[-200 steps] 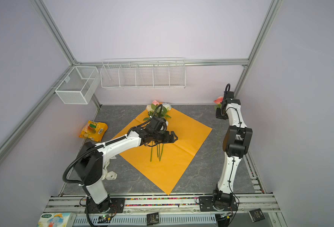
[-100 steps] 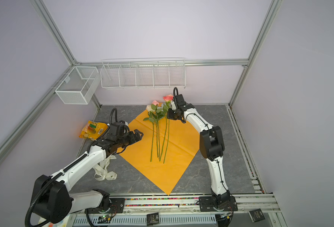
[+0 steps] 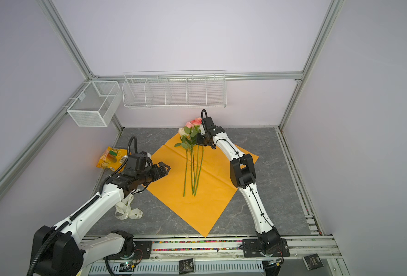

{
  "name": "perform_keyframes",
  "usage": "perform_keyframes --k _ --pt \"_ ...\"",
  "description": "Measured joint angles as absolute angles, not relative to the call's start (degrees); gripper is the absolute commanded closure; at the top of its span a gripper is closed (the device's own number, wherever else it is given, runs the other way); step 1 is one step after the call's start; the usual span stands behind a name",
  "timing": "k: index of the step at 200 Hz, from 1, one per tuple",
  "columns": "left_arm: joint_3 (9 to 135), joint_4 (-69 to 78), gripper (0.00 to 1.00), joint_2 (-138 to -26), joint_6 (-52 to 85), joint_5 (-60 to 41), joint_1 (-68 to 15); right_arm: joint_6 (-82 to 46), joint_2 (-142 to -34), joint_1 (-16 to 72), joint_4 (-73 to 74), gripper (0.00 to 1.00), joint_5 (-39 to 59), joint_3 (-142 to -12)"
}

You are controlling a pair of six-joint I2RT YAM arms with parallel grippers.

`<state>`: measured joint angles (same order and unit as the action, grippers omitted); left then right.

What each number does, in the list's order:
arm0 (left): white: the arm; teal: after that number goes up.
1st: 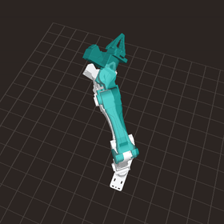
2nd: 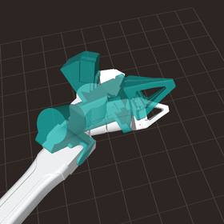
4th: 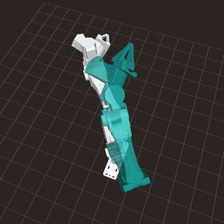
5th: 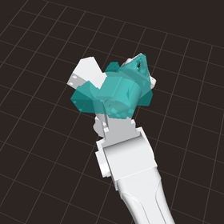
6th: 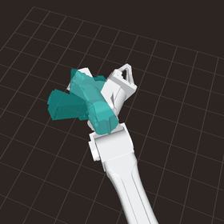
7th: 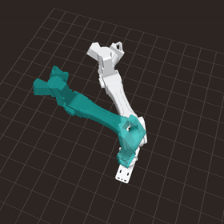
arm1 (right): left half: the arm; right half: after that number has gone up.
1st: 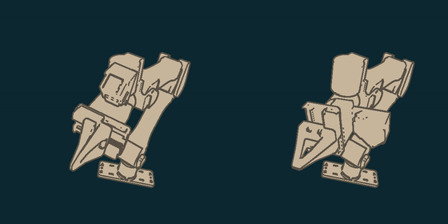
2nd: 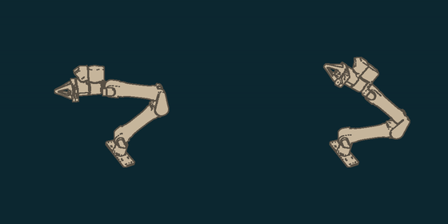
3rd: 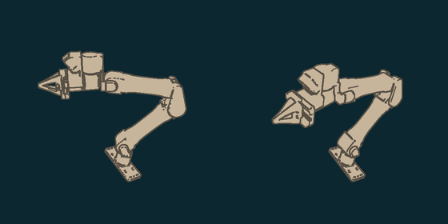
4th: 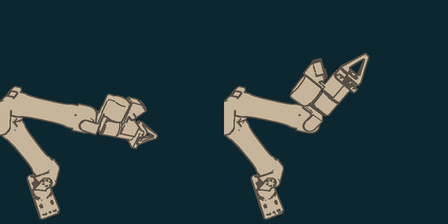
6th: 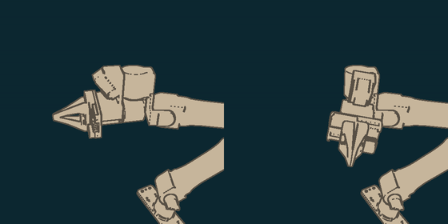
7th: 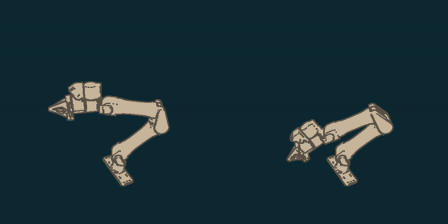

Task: Tie the bouquet of fake flowers
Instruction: 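Place the last pink rose onto the bunch on the paper with the right gripper, then move the right gripper to the paper's near edge beside the left gripper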

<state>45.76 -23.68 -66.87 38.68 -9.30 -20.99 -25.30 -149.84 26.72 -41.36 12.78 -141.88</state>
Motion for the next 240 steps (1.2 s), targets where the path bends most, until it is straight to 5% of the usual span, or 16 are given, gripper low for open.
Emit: perform_keyframes --k 27,42,103,148,188,240 --pt "45.8 -23.4 0.06 -66.9 38.7 -10.1 -21.0 -22.7 -150.1 26.7 -43.9 0.87 13.4 -142.4" --pt "45.8 -23.4 0.06 -66.9 38.7 -10.6 -21.0 -21.0 -150.1 26.7 -45.3 0.76 13.9 -143.6" --pt "45.8 -22.5 0.07 -66.9 38.5 -14.8 -21.0 -15.1 -147.8 26.1 -51.9 0.64 15.0 -144.0" --pt "43.9 -22.7 0.11 -66.3 38.3 -18.9 -21.4 -7.7 -117.0 28.1 -46.6 0.54 11.8 -105.6" --pt "39.5 -23.4 0.17 -64.4 39.0 -20.3 -25.9 -2.8 -86.0 39.0 -34.2 0.5 9.1 -69.7" --pt "35.2 -22.6 0.19 -63.8 41.6 -20.8 -26.9 7.5 -79.9 61.6 -29.6 0.47 4.1 -50.1"
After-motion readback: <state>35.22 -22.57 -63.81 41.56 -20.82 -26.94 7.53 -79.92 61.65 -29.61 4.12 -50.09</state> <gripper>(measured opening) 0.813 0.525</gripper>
